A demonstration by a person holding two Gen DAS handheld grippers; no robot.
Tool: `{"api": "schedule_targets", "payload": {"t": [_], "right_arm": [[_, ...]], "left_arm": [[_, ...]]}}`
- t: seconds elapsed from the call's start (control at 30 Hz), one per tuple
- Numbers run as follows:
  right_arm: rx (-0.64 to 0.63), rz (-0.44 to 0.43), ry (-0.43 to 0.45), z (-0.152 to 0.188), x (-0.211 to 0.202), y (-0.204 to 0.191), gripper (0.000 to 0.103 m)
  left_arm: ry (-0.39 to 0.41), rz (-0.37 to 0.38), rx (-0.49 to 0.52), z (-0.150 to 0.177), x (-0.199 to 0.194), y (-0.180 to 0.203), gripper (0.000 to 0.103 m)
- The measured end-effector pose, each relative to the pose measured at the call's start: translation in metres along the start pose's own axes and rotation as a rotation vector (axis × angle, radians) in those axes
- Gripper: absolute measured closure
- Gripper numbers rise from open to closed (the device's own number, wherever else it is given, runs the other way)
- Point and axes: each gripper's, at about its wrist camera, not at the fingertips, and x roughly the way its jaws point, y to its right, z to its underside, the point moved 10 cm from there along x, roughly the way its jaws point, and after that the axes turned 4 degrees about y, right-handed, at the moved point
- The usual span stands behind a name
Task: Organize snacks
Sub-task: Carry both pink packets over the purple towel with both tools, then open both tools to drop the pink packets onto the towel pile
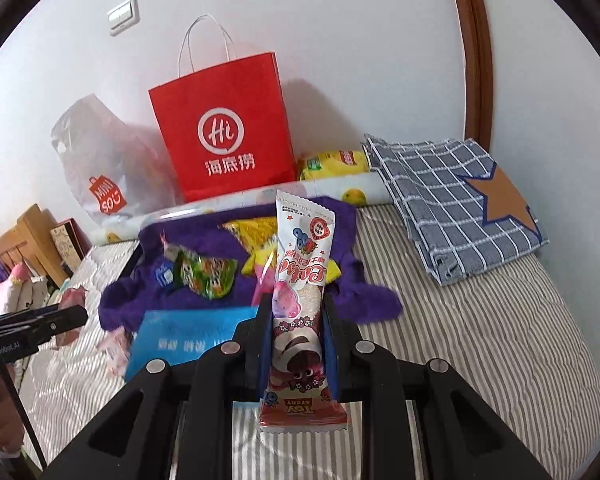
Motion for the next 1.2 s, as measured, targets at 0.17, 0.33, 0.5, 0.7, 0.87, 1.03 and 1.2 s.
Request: {"api": "schedule_targets", "payload": {"t": [0.17, 0.33, 0.5, 0.7, 0.87, 1.03, 1.2], "right_arm": [[0.01, -0.011, 0.015, -0.022, 0.014, -0.007, 0.082], [0.004, -0.026, 0.027, -0.044, 0.031, -0.016, 0.082], [-0.002, -0.047, 0.049, -0.068, 0.046, -0.026, 0.082], [-0.003, -0.071, 0.065, -0.092, 0.065, -0.039, 0.082], [-0.002, -0.101, 0.053, -0.1, 0.088, -0.048, 0.082], [0.007, -0.123, -0.009, -0.083, 0.12, -0.05, 0.082], [0.023, -0.156, -0.088, -0.063, 0.142, -0.047, 0.082]], "left_arm": [[0.0, 0.013, -0.009, -0.023, 0.008, -0.002, 0.063], [0.016, 0.005, -0.004, -0.045, 0.012, -0.008, 0.063], [0.044, -0.015, -0.016, -0.073, 0.015, -0.025, 0.063], [0.067, -0.008, -0.05, -0.106, 0.024, -0.041, 0.063], [0.077, -0.004, -0.079, -0.124, 0.037, -0.054, 0.063], [0.026, -0.024, -0.094, -0.115, 0.064, -0.071, 0.063], [-0.016, -0.019, -0.142, -0.109, 0.082, -0.084, 0.063]]}}
